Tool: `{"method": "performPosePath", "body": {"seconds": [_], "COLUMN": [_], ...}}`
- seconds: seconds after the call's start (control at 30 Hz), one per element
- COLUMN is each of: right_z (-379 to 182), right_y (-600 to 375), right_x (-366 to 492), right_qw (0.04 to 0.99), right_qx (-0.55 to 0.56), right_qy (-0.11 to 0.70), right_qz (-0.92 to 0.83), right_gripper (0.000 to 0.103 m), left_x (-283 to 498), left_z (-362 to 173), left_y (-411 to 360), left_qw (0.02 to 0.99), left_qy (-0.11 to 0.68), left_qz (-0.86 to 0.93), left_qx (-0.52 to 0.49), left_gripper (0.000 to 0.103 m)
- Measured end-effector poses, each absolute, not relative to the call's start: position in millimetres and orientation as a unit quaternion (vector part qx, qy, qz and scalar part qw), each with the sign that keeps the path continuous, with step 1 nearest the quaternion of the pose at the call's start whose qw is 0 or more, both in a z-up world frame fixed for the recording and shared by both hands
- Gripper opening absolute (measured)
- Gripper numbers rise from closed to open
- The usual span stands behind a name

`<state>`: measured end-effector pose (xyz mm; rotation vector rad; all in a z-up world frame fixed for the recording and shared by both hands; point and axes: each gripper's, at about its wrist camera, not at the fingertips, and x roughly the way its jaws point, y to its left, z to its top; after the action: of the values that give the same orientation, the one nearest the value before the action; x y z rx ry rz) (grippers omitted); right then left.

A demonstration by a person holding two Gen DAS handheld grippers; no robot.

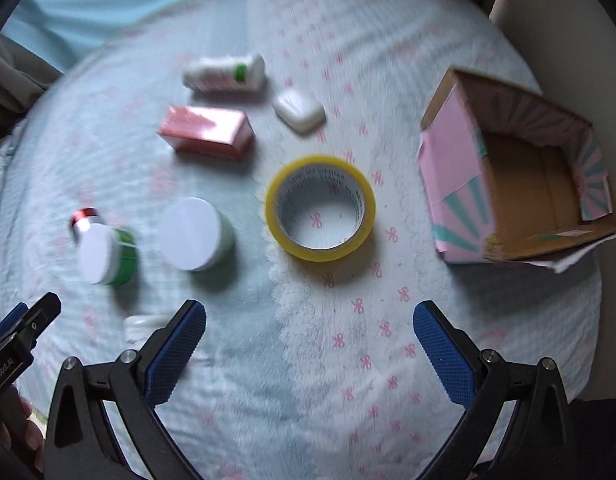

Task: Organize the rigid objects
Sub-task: 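Grasp the white-lidded jar with the left tool while the right tool grasps the yellow tape, then carry the white jar and yellow tape with both tools toward the cardboard box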

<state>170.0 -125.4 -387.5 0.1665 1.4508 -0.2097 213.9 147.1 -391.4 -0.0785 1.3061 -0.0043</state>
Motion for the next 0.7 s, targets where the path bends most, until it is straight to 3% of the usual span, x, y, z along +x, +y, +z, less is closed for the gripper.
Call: {"method": "performPosePath", "body": {"seconds": [0.33, 0.7], "right_z": [-459, -469], "right_y": [-139, -160], "right_x": [205, 242], "right_qw": [0.730, 0.723], "right_qx": [0.086, 0.097], "right_qy": [0.669, 0.671], "right_qz": [-0.109, -0.130], "right_gripper": [0.103, 0.103], "left_x": [238, 250], "left_z": [-460, -475], "left_y": [132, 129], "left_qw": [0.805, 0.813], "left_qy": [0.593, 0.581], "left_qz": [-0.012, -0.011], "left_qx": [-0.024, -0.031], "left_gripper": [0.094, 0.074]}}
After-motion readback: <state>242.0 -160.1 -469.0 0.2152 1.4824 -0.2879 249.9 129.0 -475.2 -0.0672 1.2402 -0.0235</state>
